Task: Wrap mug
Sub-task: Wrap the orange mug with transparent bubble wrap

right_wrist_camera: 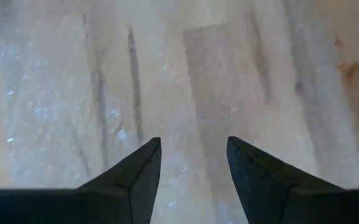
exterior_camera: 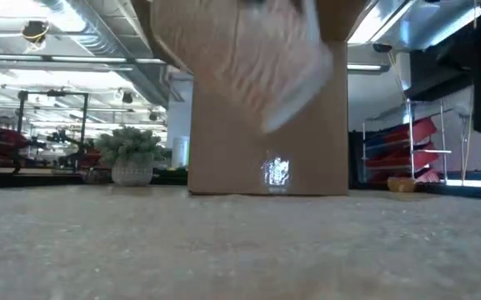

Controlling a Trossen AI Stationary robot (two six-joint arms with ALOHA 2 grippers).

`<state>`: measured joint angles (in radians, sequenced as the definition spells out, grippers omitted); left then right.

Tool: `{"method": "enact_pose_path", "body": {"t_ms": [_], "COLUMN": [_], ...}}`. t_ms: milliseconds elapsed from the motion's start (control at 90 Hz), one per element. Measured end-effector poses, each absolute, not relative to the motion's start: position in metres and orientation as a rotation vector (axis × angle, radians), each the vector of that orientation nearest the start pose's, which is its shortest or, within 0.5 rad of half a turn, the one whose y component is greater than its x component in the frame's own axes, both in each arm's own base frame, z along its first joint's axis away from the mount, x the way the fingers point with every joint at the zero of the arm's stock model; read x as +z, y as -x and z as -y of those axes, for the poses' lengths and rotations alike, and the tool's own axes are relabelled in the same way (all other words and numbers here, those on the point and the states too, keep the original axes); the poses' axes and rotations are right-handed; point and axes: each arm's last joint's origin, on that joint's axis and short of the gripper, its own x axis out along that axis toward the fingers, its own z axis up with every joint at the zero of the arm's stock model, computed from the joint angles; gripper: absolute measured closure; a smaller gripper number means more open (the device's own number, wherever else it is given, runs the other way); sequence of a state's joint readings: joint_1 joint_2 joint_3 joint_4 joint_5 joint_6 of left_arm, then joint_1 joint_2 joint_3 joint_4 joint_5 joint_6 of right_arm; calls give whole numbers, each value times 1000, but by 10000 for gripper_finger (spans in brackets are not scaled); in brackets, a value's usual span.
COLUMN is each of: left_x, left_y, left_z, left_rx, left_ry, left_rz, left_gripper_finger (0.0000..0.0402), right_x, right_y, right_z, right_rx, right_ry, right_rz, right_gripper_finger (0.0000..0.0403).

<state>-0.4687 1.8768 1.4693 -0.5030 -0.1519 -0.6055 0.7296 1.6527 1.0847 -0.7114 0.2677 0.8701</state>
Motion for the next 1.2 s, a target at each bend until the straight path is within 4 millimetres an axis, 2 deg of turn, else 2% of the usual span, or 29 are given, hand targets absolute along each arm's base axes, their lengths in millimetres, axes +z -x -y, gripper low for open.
{"method": "enact_pose_path", "body": {"t_ms": [100, 211, 367, 533, 789, 1000, 1200], "left_x": [236, 242, 219, 205, 205, 210, 213], "left_y": [-375, -381, -384, -386, -388, -396, -396], "left_z": [181, 182, 178, 179, 179, 182, 178], "left_rx": [-20, -32, -46, -69, -76, -120, -134], "left_ry": [229, 194, 157, 134, 123, 129, 139], "left_rz": [-1011, -1018, -1131, -1178, -1166, -1070, -1078], "left_gripper_finger": [400, 400, 400, 400, 399, 348, 289], "right_x": [194, 194, 194, 194, 194, 194, 194], "right_y": [-230, -226, -225, -226, -227, -227, -227], "right_z": [-205, -210, -211, -210, -211, -211, -211], "right_rx": [-110, -116, -130, -136, -141, -143, -143], "right_ry": [-155, -153, -159, -166, -164, -164, -164], "right_rz": [-1174, -1161, -1143, -1136, -1122, -1118, -1118], "right_gripper_finger": [233, 233, 233, 233, 233, 233, 233]}}
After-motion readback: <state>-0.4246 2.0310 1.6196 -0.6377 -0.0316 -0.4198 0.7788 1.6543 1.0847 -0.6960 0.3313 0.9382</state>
